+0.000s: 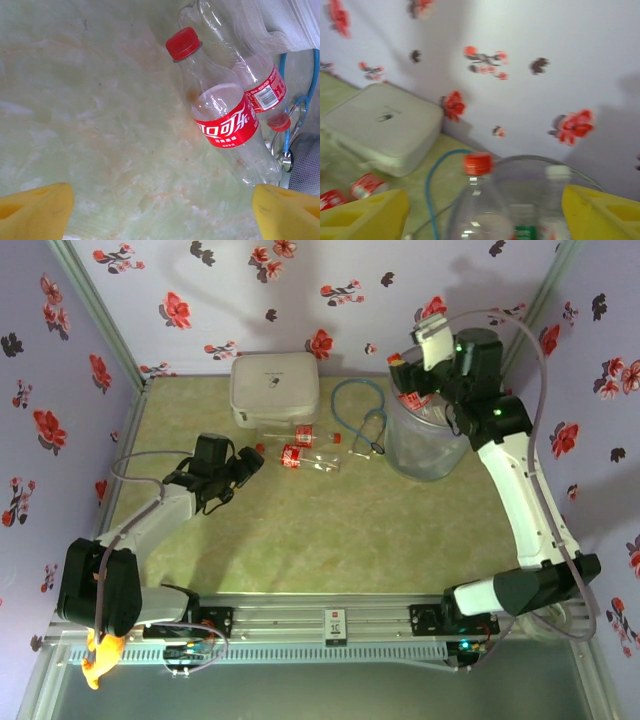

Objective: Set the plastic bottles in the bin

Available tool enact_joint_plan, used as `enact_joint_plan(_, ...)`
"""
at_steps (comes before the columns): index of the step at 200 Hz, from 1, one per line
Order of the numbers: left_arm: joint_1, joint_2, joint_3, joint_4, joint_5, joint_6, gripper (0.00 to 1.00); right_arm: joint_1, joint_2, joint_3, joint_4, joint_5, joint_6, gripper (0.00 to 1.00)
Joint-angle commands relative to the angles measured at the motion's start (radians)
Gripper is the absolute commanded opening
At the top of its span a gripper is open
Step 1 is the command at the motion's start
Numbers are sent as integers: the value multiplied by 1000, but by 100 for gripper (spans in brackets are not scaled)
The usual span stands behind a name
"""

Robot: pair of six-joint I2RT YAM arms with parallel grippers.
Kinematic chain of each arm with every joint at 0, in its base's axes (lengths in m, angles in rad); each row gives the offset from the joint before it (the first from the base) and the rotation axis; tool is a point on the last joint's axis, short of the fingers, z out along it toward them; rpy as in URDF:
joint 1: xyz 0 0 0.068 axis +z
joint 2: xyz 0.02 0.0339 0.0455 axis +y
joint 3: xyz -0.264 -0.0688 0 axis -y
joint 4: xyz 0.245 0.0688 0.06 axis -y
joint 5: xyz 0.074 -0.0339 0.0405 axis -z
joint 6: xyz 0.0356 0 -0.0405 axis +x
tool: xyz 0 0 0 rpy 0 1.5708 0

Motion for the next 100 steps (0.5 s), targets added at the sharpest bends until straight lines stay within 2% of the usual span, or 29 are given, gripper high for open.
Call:
enact_joint_plan(1,12,-11,-19,14,-12,-17,92,98,37,-40,-94,-60,-58,81)
enact_joint_plan(56,44,-55,-33,-2,-17,3,92,278,231,-56,-142,6,-100,82)
enact_joint_plan(100,62,-77,-43,-14,-15,26,95,311,455,27,-141,-43,-130,85)
